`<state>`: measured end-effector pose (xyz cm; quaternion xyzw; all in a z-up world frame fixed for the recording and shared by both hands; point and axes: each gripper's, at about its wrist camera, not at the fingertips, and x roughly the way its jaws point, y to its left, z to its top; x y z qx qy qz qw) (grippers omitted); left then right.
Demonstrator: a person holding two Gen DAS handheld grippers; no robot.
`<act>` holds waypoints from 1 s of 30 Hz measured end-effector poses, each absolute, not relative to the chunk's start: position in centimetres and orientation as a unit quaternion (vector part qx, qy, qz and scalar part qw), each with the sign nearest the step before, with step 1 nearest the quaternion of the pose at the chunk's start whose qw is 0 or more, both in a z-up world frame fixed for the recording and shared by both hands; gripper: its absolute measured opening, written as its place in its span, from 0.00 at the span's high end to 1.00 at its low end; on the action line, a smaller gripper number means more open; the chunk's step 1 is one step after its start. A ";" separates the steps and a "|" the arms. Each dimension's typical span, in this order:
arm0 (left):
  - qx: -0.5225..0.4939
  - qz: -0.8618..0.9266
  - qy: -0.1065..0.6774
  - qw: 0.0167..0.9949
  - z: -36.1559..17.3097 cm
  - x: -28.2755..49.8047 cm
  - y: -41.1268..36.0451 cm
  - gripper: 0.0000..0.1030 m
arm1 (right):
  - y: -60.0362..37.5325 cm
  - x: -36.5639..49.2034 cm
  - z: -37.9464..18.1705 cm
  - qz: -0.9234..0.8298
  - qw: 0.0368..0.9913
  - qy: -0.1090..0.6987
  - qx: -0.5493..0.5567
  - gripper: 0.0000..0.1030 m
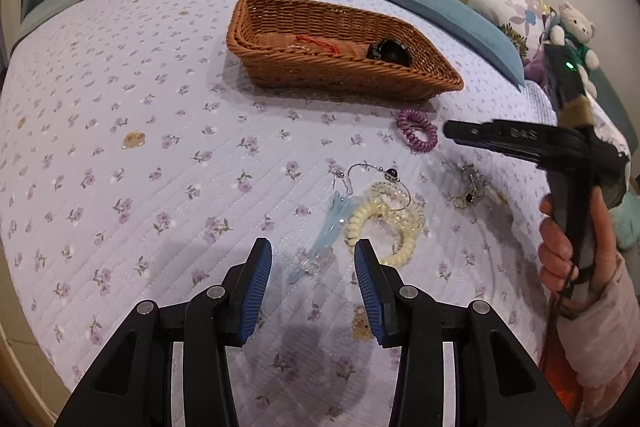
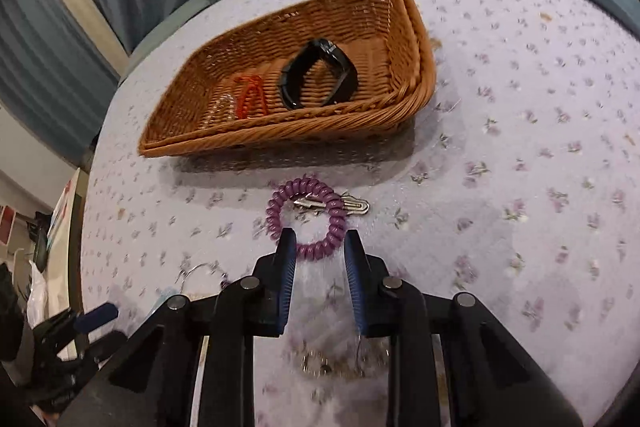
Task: Organize jewelry
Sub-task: 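Grasp the purple coil hair tie with the right gripper while the left grasps the blue hair clip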
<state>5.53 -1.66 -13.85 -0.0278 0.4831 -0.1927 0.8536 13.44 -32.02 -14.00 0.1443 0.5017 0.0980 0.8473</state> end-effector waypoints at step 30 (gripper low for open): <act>0.001 -0.181 0.498 0.848 -16.5 7.4 -3.7 0.93 | -27.5 13.2 -15.6 0.101 0.867 0.486 0.044 0.85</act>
